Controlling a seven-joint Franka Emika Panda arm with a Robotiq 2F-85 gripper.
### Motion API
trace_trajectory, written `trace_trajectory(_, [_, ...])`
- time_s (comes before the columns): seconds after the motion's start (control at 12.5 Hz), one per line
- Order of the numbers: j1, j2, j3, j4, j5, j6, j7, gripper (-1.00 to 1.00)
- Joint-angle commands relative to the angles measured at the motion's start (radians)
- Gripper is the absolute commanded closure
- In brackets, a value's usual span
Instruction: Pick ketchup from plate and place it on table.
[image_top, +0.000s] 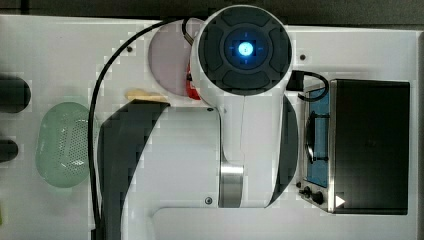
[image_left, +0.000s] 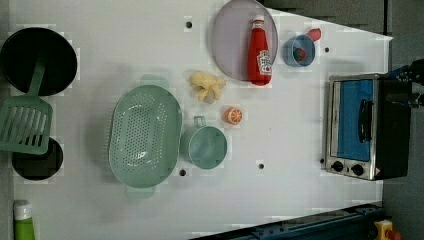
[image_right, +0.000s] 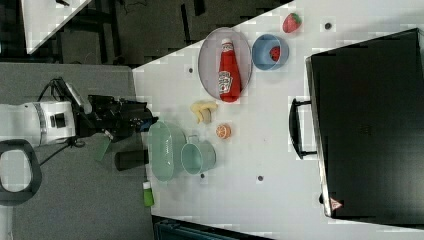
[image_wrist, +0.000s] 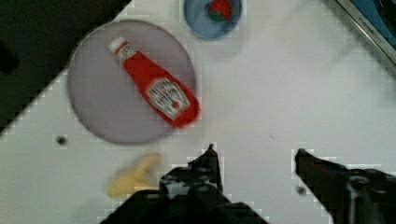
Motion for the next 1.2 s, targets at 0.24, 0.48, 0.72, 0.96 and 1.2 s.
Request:
trace_trajectory(0.24, [-0.095, -0.173, 0.064, -0.074, 0.024, -0.163, 0.003, -0.99])
trace_trajectory(0.48, [-0.092, -0.164, 0.069, -0.074, 0.024, -0.149, -0.023, -1.00])
trace_trajectory(0.72, [-0.091, -0.120, 0.077, -0.073, 0.024, -0.116, -0.133, -1.00])
trace_trajectory(0.96, [-0.087, -0.051, 0.081, -0.072, 0.024, -0.064, -0.268, -1.00])
trace_trajectory(1.2, [-0.076, 0.031, 0.086, -0.069, 0.024, -0.020, -0.354, -1.00])
